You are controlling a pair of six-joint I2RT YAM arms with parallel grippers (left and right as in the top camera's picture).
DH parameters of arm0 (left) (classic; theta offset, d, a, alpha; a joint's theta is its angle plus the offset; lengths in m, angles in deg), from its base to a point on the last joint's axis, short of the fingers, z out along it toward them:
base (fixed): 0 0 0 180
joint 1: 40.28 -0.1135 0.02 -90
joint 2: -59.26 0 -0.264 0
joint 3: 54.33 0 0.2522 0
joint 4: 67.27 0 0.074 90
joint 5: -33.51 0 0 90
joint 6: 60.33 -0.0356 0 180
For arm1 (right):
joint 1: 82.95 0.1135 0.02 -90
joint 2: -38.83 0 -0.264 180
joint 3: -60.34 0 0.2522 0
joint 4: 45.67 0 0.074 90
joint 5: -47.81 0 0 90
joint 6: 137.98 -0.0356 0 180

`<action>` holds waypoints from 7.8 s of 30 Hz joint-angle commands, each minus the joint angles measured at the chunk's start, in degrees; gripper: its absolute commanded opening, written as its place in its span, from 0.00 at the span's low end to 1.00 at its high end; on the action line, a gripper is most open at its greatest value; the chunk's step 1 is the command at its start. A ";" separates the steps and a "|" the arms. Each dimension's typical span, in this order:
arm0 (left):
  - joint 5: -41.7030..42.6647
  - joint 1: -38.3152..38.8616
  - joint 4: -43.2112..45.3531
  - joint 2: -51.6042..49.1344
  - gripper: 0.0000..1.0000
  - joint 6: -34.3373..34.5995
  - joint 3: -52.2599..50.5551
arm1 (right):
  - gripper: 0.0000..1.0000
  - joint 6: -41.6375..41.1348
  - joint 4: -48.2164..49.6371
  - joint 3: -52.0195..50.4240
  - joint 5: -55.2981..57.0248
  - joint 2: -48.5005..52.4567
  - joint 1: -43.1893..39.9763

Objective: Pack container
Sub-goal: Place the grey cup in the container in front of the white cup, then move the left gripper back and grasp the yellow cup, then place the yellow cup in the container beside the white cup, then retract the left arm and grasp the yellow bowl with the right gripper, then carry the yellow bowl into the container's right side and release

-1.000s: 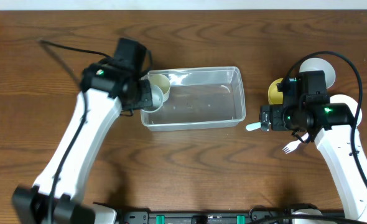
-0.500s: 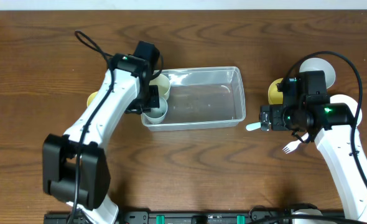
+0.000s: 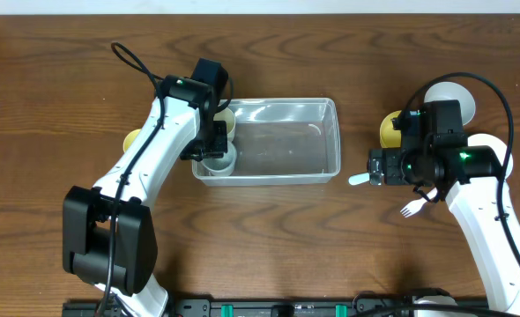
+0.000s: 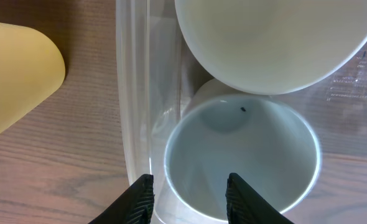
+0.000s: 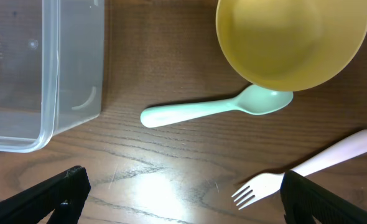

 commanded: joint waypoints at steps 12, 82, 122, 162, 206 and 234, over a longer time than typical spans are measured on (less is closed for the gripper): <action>-9.79 -5.70 -0.39 14.34 0.47 -0.15 1.18 | 0.99 -0.52 0.04 0.74 0.02 0.00 -0.59; 3.98 11.28 -1.55 -3.85 0.06 -13.09 27.21 | 0.99 -0.55 0.42 0.74 0.00 0.00 -0.59; -3.17 8.20 -1.38 -6.60 0.50 -15.30 29.44 | 0.99 -0.59 0.48 1.49 0.63 -0.04 -0.61; 4.94 -16.98 -3.93 13.70 0.59 -5.81 7.56 | 0.20 0.72 4.68 21.86 6.82 39.50 -2.36; 4.92 -16.98 -3.98 13.70 0.58 -5.84 7.56 | 0.01 6.32 -7.89 40.54 2.51 38.51 29.49; 4.92 -16.98 -4.22 13.70 0.59 -5.86 7.56 | 0.85 -1.16 -4.39 45.33 15.02 27.63 10.93</action>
